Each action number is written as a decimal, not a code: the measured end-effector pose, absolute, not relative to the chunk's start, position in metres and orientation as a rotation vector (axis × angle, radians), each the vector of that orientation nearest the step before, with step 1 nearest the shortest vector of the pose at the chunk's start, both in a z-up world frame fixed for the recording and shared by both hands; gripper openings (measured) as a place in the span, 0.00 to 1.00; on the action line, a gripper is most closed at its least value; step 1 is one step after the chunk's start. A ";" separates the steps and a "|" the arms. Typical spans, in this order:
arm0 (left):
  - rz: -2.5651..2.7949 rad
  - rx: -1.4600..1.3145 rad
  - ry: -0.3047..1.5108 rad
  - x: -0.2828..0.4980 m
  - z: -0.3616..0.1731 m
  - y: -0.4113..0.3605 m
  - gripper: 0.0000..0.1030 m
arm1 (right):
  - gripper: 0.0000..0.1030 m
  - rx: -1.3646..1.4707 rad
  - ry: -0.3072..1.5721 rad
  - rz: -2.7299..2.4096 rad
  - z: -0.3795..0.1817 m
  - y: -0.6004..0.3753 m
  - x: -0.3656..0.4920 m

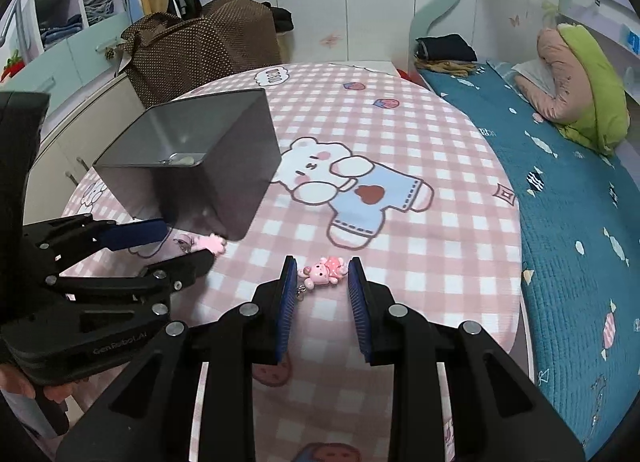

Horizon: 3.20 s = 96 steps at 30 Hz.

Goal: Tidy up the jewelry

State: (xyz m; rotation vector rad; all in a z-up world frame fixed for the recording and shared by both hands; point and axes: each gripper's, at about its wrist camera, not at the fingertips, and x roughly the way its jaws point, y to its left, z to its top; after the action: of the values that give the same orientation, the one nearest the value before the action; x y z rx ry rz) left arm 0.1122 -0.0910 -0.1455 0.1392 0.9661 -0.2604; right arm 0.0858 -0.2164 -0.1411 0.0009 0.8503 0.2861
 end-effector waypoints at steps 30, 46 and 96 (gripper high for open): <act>-0.369 0.014 0.885 0.091 -0.090 -0.055 0.14 | 0.24 0.004 0.756 0.267 -0.105 -0.209 0.074; -0.305 -0.048 0.738 0.097 -0.027 -0.015 0.14 | 0.24 -0.013 0.590 0.327 -0.044 -0.169 0.086; -0.104 -0.013 0.748 0.095 -0.034 0.010 0.81 | 0.86 0.035 0.648 0.307 -0.034 -0.160 0.073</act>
State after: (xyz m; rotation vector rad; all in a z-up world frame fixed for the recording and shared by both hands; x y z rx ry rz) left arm 0.0951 0.0096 -0.0340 -0.0130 0.7475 -0.1035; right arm 0.0732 -0.1600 -0.0345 0.0354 0.6475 0.3074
